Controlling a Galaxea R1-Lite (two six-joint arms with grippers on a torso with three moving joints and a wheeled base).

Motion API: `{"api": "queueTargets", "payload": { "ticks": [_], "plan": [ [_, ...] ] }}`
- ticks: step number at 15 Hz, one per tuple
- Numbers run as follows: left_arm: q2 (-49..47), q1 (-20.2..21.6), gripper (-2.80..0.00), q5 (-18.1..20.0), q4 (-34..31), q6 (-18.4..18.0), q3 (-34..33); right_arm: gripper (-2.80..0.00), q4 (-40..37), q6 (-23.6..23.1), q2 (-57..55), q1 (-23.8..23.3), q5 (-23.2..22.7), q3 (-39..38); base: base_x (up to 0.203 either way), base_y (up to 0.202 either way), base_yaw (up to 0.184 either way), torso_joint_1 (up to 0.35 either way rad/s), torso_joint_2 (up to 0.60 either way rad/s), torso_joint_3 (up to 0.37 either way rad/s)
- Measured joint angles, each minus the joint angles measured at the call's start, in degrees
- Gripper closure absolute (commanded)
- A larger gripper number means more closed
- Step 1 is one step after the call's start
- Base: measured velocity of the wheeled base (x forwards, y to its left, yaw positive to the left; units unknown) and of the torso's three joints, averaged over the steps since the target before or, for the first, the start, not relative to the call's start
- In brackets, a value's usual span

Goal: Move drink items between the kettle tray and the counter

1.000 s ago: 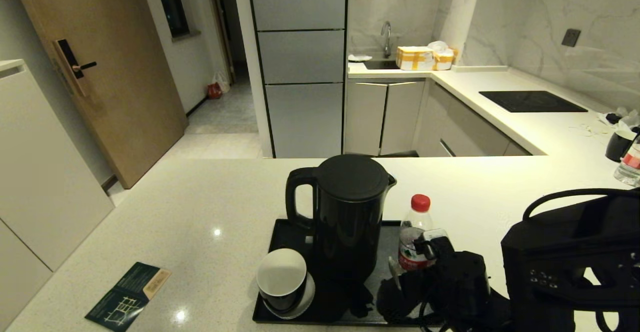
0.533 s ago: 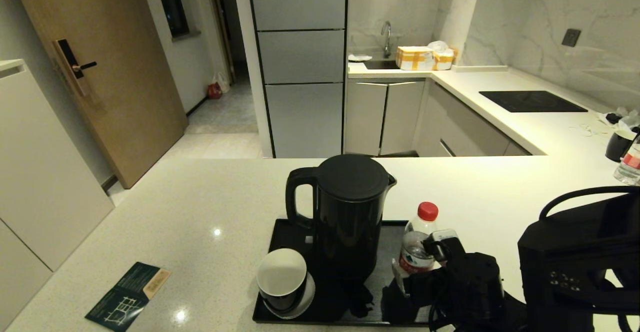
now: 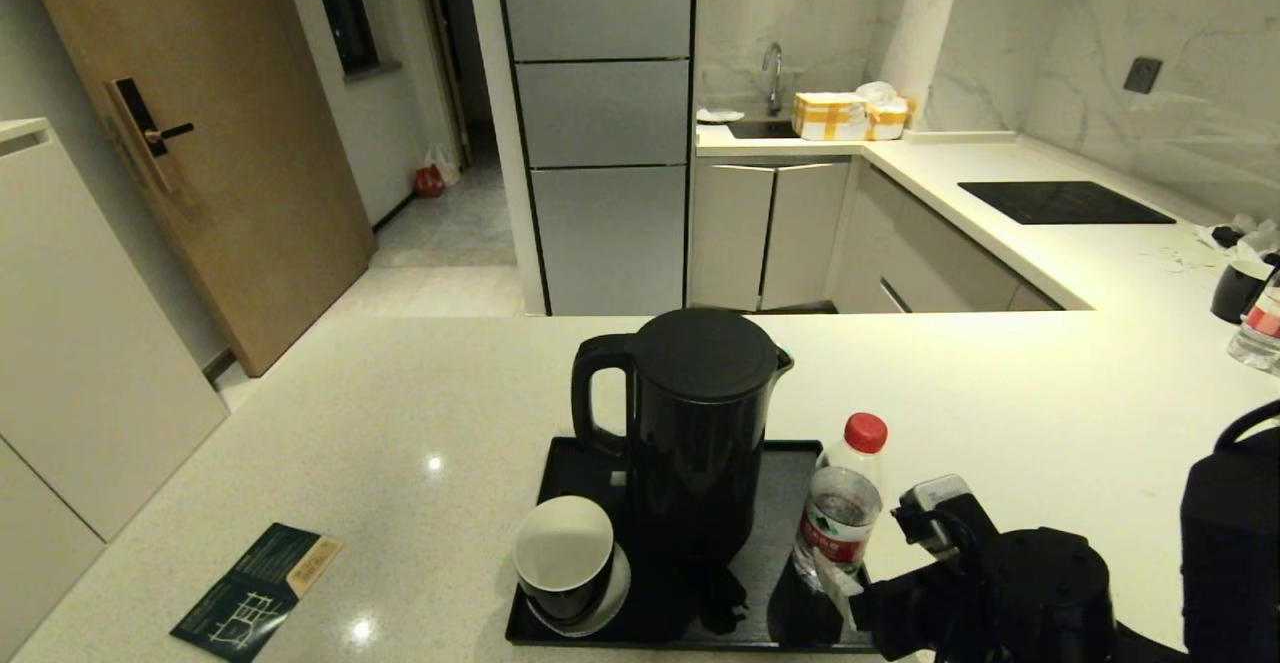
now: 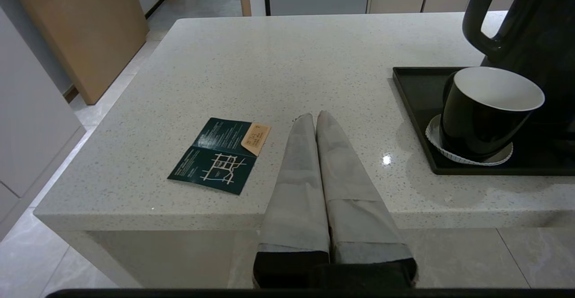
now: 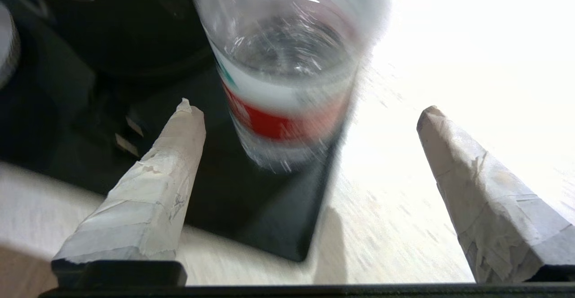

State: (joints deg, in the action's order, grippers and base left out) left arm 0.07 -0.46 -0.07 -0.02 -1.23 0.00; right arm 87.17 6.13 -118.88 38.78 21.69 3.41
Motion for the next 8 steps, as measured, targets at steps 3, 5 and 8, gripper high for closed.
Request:
{"api": "queueTargets", "payload": {
  "ticks": [3, 5, 8],
  "plan": [
    [0.0, 0.0, 0.00, 0.0, 0.0, 0.0, 0.0, -2.80, -0.1, -0.3, 5.0, 0.1, 0.7, -2.8, 0.000, 0.000, 0.000, 0.000, 0.00, 0.000],
    [0.0, 0.0, 0.00, 0.0, 0.0, 0.0, 0.0, 0.00, -1.4, -0.4, 9.8, -0.5, 1.7, -3.3, 0.000, 0.000, 0.000, 0.000, 0.00, 0.000],
    [0.0, 0.0, 0.00, 0.0, 0.0, 0.0, 0.0, 0.00, -2.8, -1.4, 15.4, -7.0, 4.6, -2.5, 0.000, 0.000, 0.000, 0.000, 0.00, 0.000]
  ]
}}
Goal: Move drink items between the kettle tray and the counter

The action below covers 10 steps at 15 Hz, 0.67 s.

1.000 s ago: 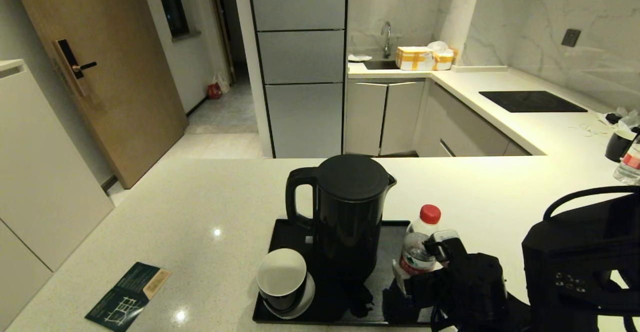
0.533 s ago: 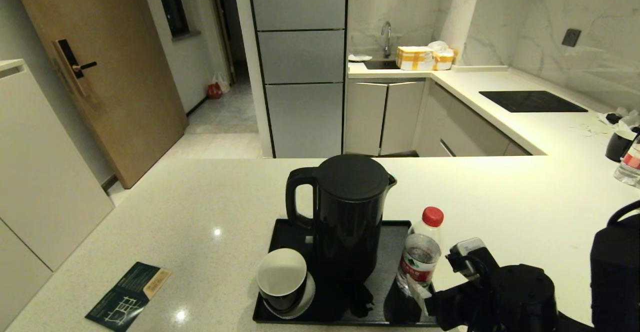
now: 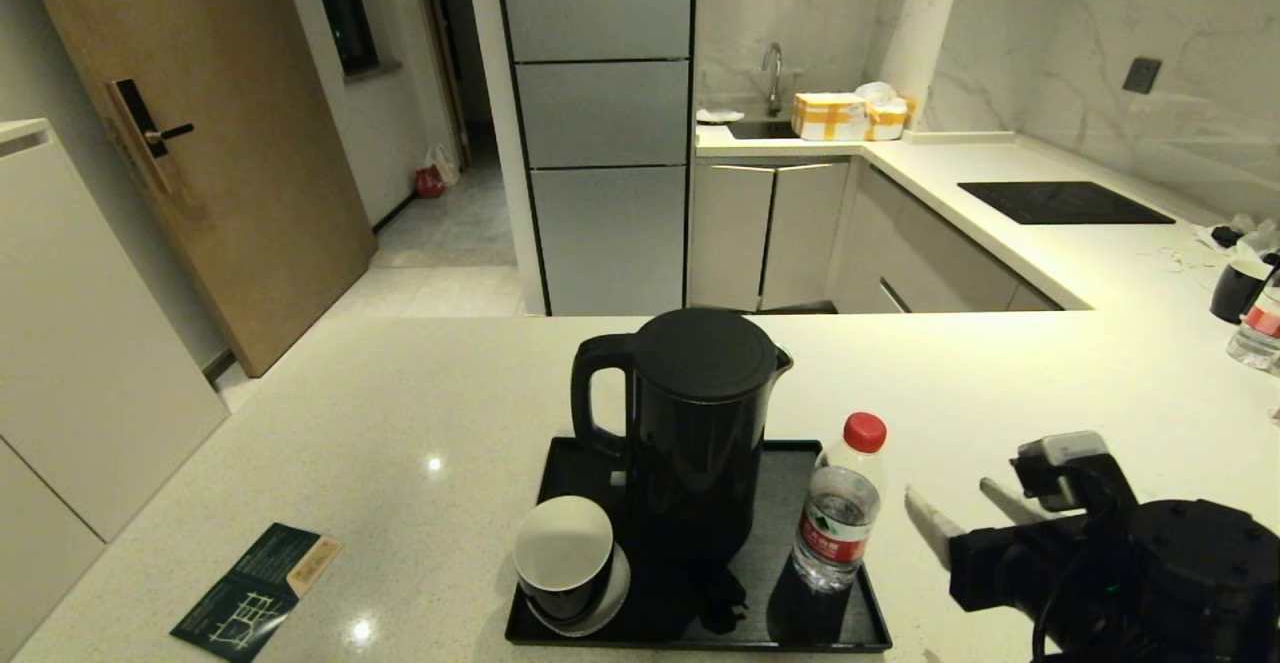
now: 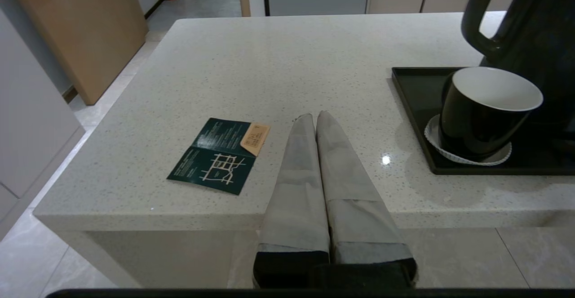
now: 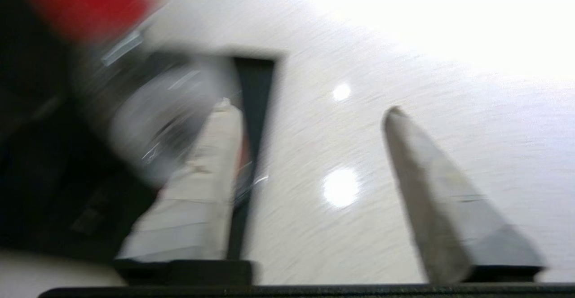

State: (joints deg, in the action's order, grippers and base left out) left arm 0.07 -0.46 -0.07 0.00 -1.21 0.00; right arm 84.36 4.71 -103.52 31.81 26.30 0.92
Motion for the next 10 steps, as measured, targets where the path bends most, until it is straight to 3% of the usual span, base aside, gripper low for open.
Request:
{"api": "queueTargets", "payload": {
  "ticks": [5, 8, 10],
  "plan": [
    [0.0, 0.0, 0.00, 0.0, 0.0, 0.0, 0.0, 0.00, -4.1, -7.6, 5.3, -16.4, 0.7, 10.1, 0.000, 0.000, 0.000, 0.000, 0.00, 0.000],
    [0.0, 0.0, 0.00, 0.0, 0.0, 0.0, 0.0, 0.00, -18.1, -10.5, 14.0, -20.9, 1.0, 19.7, 0.000, 0.000, 0.000, 0.000, 0.00, 0.000],
    [0.0, 0.0, 0.00, 0.0, 0.0, 0.0, 0.0, 0.00, -32.9, -10.3, 24.4, -21.8, 1.2, 27.8, 0.000, 0.000, 0.000, 0.000, 0.00, 0.000]
  ]
}}
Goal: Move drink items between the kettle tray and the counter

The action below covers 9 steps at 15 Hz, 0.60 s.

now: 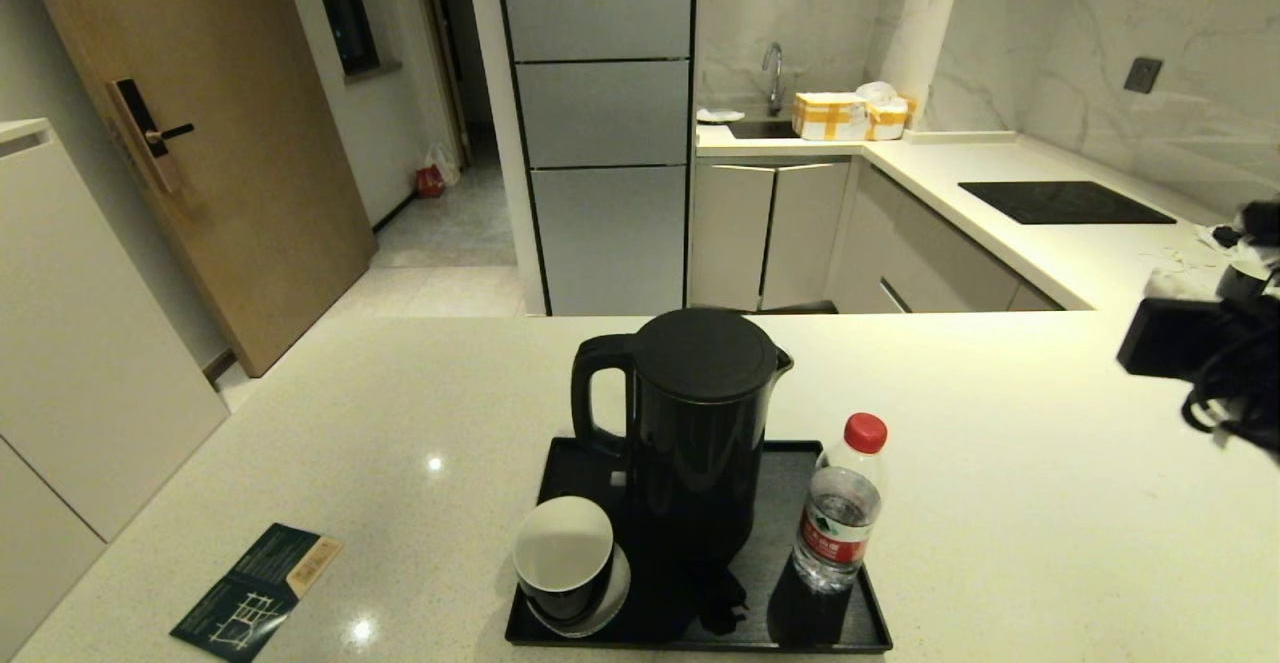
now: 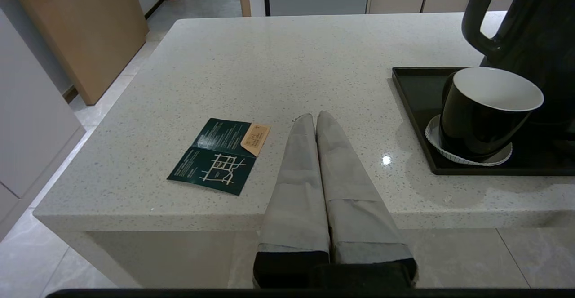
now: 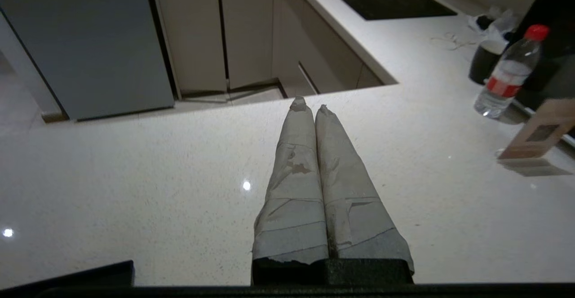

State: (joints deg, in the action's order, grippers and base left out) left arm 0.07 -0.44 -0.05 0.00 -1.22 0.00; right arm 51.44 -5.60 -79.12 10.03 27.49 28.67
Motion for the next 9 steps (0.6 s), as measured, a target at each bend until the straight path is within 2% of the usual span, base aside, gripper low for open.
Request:
{"api": "queueTargets", "payload": {
  "ticks": [4, 7, 9],
  "plan": [
    [0.0, 0.0, 0.00, 0.0, 0.0, 0.0, 0.0, 0.00, -32.0, 1.3, 23.3, -0.7, 2.9, 9.6, 0.000, 0.000, 0.000, 0.000, 0.00, 0.000],
    [0.0, 0.0, 0.00, 0.0, 0.0, 0.0, 0.0, 0.00, -51.6, 0.4, 41.4, -2.5, 5.3, 10.0, 0.000, 0.000, 0.000, 0.000, 0.00, 0.000],
    [0.0, 0.0, 0.00, 0.0, 0.0, 0.0, 0.0, 0.00, -62.4, 0.1, 53.5, -5.4, 5.3, 7.4, 0.000, 0.000, 0.000, 0.000, 0.00, 0.000]
  ]
}}
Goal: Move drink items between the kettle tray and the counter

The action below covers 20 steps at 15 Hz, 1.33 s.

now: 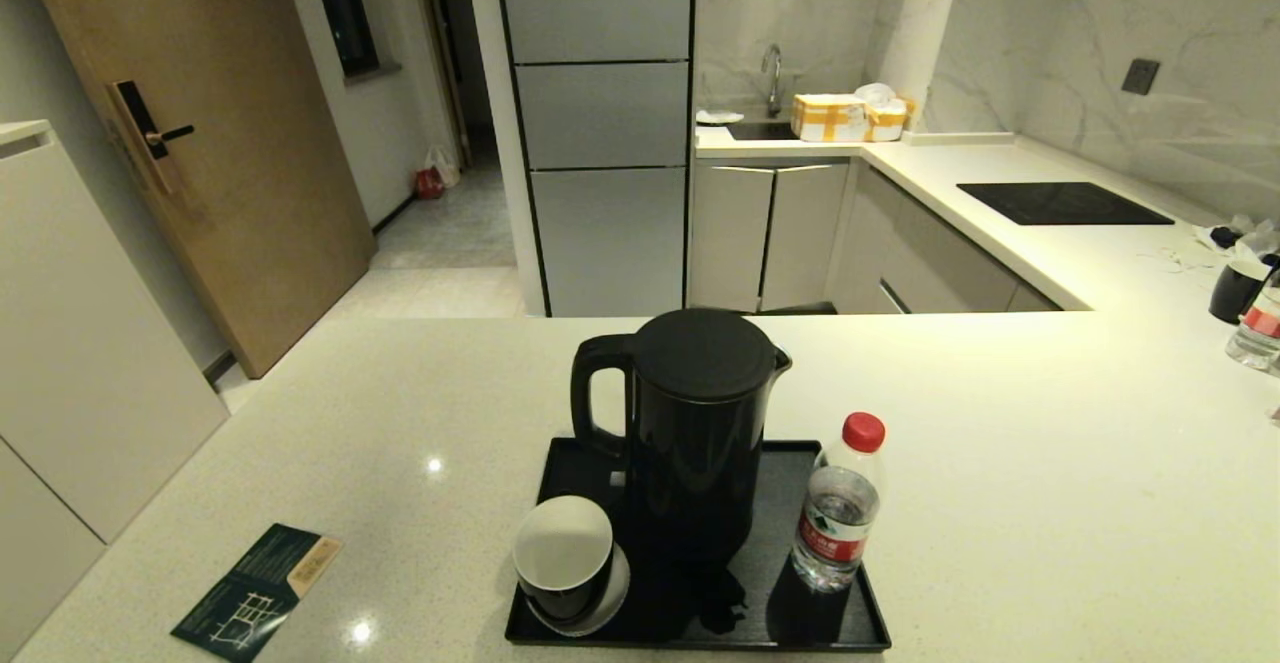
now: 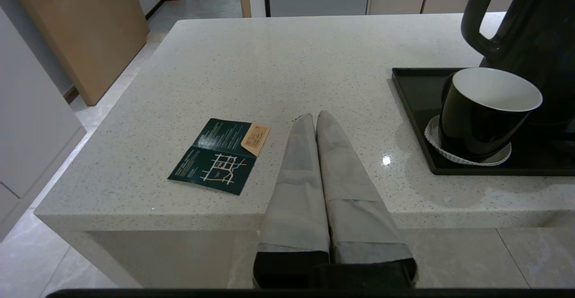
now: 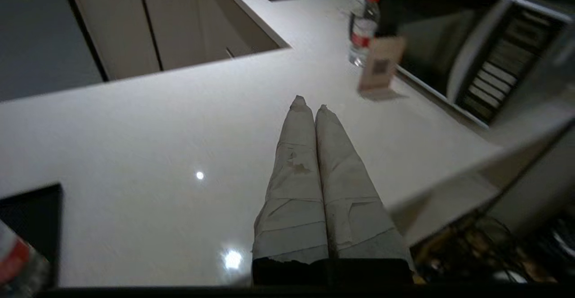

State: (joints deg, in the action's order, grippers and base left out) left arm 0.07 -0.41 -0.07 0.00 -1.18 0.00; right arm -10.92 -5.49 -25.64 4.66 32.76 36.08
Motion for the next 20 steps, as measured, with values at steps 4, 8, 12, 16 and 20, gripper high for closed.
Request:
{"api": "queueTargets", "payload": {
  "ticks": [4, 8, 12, 16, 20],
  "plan": [
    [0.0, 0.0, 0.00, 0.0, 0.0, 0.0, 0.0, 0.00, -5.7, 0.4, 18.3, -3.8, -8.1, -11.8, 0.000, 0.000, 0.000, 0.000, 0.00, 0.000],
    [0.0, 0.0, 0.00, 0.0, 0.0, 0.0, 0.0, 0.00, 15.5, 1.0, 24.5, -4.7, -24.7, -31.3, 0.000, 0.000, 0.000, 0.000, 0.00, 0.000],
    [0.0, 0.0, 0.00, 0.0, 0.0, 0.0, 0.0, 0.00, 10.7, 1.9, 25.6, -4.9, -32.8, -35.7, 0.000, 0.000, 0.000, 0.000, 0.00, 0.000],
    [0.0, 0.0, 0.00, 0.0, 0.0, -0.1, 0.0, 0.00, 10.5, 2.1, 25.7, -4.9, -32.8, -36.0, 0.000, 0.000, 0.000, 0.000, 0.00, 0.000],
    [0.0, 0.0, 0.00, 0.0, 0.0, 0.0, 0.0, 0.00, 10.6, 4.3, 25.7, -4.9, -32.6, -36.1, 0.000, 0.000, 0.000, 0.000, 0.00, 0.000]
  ]
}}
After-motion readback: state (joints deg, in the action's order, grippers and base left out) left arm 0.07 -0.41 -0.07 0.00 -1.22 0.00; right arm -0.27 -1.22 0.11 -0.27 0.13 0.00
